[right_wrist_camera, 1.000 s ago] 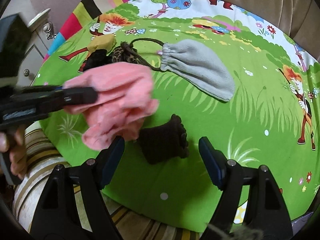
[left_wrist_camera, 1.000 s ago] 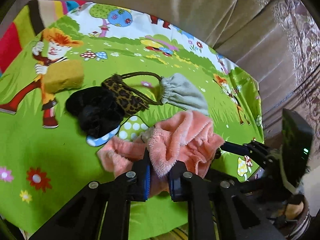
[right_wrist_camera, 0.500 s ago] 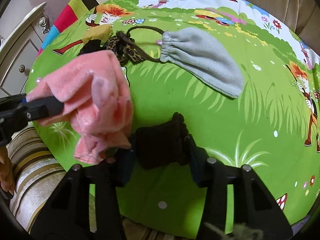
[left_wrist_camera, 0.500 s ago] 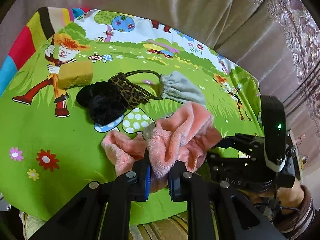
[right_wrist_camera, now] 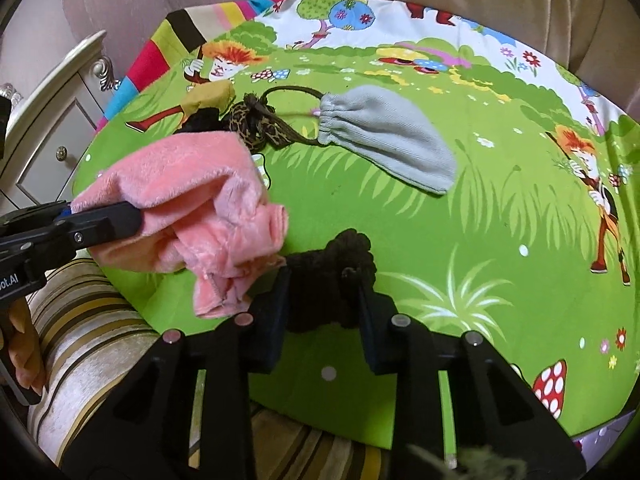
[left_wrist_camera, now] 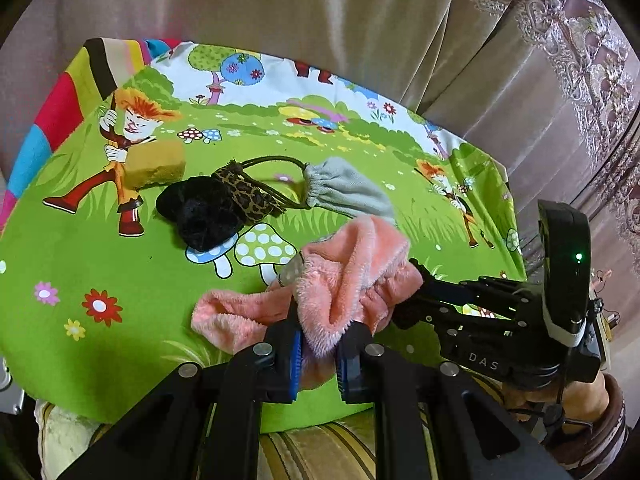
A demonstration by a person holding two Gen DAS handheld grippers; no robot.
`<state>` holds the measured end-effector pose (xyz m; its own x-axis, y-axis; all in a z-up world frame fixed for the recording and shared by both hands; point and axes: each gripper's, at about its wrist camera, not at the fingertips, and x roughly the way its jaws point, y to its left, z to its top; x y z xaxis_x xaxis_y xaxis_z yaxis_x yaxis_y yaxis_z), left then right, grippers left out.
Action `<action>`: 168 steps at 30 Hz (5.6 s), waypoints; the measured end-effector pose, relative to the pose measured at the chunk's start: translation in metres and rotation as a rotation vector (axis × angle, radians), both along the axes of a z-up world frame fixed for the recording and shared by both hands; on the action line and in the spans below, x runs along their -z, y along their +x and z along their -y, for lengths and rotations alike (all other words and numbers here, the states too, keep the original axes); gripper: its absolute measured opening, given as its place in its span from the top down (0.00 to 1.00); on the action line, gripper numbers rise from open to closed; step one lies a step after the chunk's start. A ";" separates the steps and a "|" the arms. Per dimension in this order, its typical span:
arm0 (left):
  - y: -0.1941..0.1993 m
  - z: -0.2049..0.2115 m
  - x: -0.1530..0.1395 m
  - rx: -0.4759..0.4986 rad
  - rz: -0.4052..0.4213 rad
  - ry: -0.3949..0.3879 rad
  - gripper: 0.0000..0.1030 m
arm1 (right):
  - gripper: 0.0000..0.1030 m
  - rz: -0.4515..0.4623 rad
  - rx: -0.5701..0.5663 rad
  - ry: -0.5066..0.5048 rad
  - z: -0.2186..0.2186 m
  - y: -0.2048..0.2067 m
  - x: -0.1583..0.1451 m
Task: Organize soft objects
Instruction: 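Grasp the pink fuzzy cloth with the left tool while the right tool grasps the black fuzzy item, then carry the pink cloth and black item into the box and open both tools, then move both open tools back over the remaining soft items, then grasp the black fuzzy glove with the left tool while the right tool grasps the leopard-print pouch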
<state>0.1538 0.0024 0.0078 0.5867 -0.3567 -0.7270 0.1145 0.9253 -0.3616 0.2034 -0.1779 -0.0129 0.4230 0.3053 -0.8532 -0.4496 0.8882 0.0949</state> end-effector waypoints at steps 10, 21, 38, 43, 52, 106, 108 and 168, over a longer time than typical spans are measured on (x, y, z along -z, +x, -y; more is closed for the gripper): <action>-0.024 0.005 -0.019 -0.025 0.057 -0.015 0.87 | 0.66 0.073 0.025 -0.011 0.007 -0.030 -0.022; -0.052 0.023 -0.052 -0.018 0.133 -0.012 0.88 | 0.67 0.114 0.084 0.059 0.041 -0.068 -0.048; -0.083 0.119 -0.103 0.203 0.222 -0.018 0.88 | 0.67 0.201 0.273 0.114 0.151 -0.133 -0.089; -0.088 0.168 -0.107 0.315 0.213 -0.041 0.88 | 0.67 0.229 0.365 0.104 0.199 -0.152 -0.101; -0.108 0.254 -0.108 0.508 0.184 -0.057 0.88 | 0.67 0.233 0.537 0.073 0.286 -0.191 -0.100; -0.089 0.194 -0.067 0.397 0.090 0.004 0.51 | 0.36 0.217 0.495 0.089 0.262 -0.187 -0.106; -0.084 0.179 -0.066 0.364 0.089 0.009 0.51 | 0.36 0.218 0.471 0.078 0.251 -0.182 -0.106; 0.126 -0.062 0.054 -0.147 -0.164 0.063 0.41 | 0.36 0.006 -0.084 0.138 -0.060 0.047 -0.014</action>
<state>0.2799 0.0645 -0.0457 0.5009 -0.2272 -0.8352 -0.0789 0.9489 -0.3055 0.2500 -0.1178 0.0015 0.3960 0.4544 -0.7980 -0.5230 0.8259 0.2107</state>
